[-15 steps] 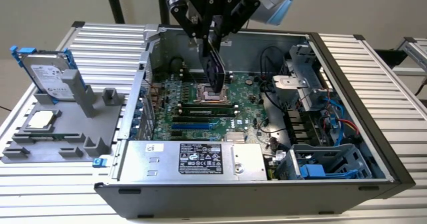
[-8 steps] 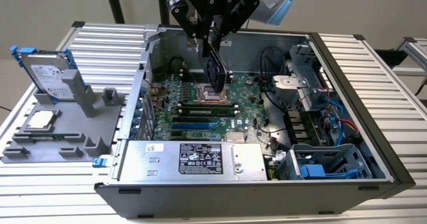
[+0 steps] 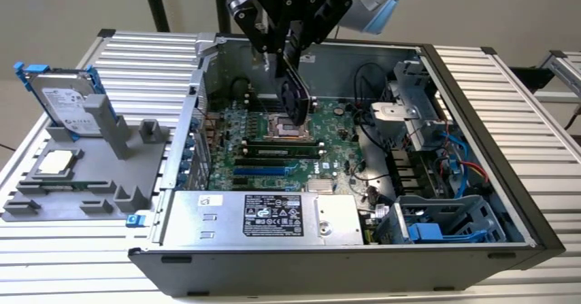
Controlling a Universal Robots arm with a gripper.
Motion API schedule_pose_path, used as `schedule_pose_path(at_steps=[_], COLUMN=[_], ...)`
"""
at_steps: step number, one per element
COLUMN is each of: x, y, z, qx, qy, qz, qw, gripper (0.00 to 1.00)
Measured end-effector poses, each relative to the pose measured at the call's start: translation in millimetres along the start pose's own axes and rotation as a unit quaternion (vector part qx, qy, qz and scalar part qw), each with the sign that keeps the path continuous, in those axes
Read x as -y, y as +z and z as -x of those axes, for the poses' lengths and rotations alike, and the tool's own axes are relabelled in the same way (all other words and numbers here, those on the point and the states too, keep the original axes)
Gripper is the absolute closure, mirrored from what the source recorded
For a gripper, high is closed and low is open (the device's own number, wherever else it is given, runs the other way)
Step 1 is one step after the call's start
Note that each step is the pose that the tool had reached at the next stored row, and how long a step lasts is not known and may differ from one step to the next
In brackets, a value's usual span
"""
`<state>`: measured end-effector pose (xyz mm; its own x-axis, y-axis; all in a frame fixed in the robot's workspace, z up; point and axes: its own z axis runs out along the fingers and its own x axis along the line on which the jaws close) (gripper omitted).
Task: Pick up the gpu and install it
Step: 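Insert the gpu into the slot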
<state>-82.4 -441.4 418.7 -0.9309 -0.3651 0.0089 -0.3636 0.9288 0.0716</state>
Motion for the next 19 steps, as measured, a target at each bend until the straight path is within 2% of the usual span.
schedule_pose_path(at_steps=[9,19], x=[0.0,0.0], y=[0.0,0.0], z=[0.0,0.1], qx=[-0.0017,-0.0036], qy=[-0.024,-0.050], qz=[-0.0002,-0.0005], qw=[0.9997,0.9987], gripper=[1.00,1.00])
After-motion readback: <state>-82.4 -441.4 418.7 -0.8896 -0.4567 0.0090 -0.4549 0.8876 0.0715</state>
